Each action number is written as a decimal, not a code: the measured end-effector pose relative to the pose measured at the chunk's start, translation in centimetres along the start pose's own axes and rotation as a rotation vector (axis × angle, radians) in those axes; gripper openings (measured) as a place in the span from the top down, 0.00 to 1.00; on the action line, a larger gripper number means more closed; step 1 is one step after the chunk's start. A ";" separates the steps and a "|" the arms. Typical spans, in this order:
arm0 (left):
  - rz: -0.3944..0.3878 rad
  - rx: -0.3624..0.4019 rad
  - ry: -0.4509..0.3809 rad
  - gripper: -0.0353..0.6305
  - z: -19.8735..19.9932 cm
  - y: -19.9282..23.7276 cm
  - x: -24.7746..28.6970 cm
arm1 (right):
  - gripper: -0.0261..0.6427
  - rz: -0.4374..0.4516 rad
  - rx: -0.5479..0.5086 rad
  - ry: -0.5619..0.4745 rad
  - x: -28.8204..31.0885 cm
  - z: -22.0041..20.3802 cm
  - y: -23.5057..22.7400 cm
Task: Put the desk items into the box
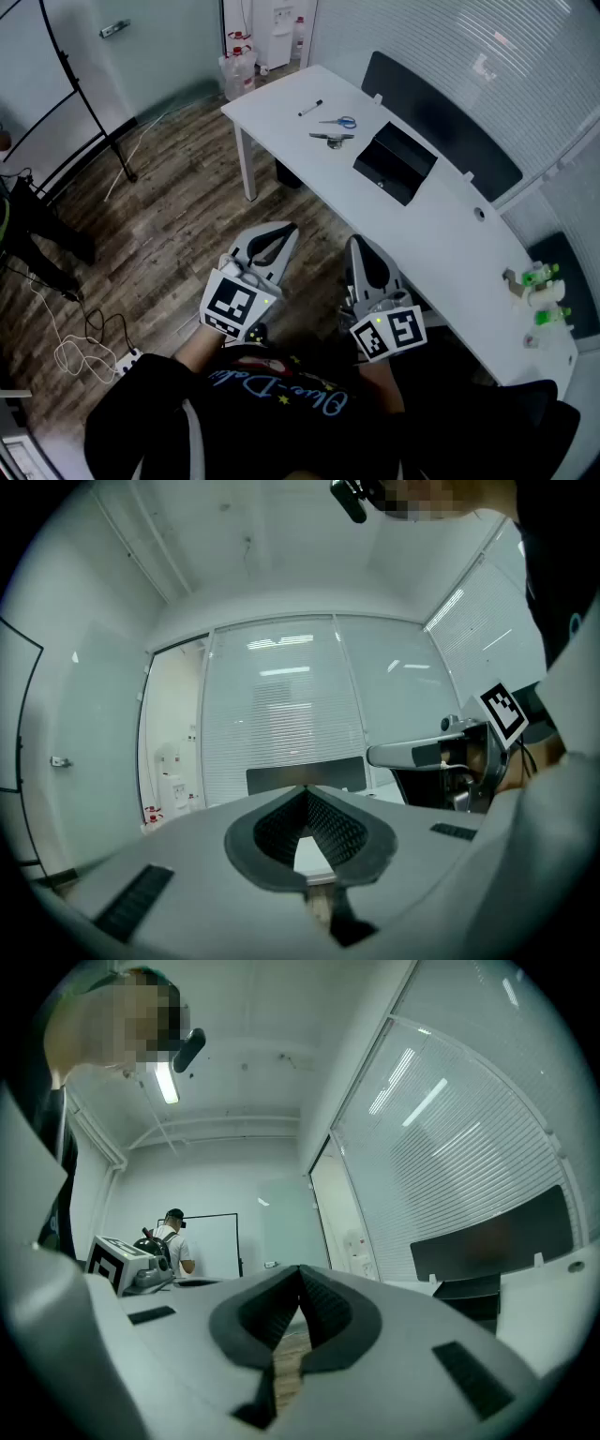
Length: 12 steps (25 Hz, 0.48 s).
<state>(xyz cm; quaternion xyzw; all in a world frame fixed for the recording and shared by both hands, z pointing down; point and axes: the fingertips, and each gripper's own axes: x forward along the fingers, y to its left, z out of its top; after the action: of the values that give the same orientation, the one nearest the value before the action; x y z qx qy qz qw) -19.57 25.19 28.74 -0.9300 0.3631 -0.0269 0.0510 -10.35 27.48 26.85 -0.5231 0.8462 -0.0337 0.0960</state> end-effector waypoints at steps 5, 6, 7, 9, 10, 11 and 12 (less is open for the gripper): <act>-0.002 -0.003 0.019 0.94 -0.4 -0.5 -0.1 | 0.95 -0.005 0.026 -0.009 -0.7 -0.2 -0.2; -0.004 -0.004 0.020 0.94 -0.4 -0.7 0.0 | 0.95 -0.006 0.029 -0.005 -0.9 -0.3 -0.2; -0.006 -0.003 0.021 0.94 -0.4 -0.8 0.0 | 0.95 -0.007 0.030 -0.001 -1.0 -0.4 -0.2; -0.009 -0.002 0.022 0.94 -0.4 -1.0 0.2 | 0.95 -0.012 0.033 0.000 -1.3 -0.6 -0.3; -0.011 -0.002 0.023 0.94 -0.4 -1.1 0.2 | 0.95 -0.014 0.035 -0.001 -1.5 -0.6 -0.4; -0.012 -0.004 0.026 0.94 -0.5 -1.3 0.3 | 0.95 -0.015 0.038 -0.003 -1.7 -0.6 -0.6; -0.015 -0.006 0.030 0.94 -0.6 -1.6 0.4 | 0.95 -0.018 0.042 -0.005 -1.9 -0.6 -0.7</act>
<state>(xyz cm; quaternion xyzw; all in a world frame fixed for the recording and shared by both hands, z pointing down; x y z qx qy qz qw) -18.30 26.07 29.48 -0.9323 0.3569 -0.0401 0.0428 -9.02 28.86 27.79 -0.5285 0.8404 -0.0512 0.1086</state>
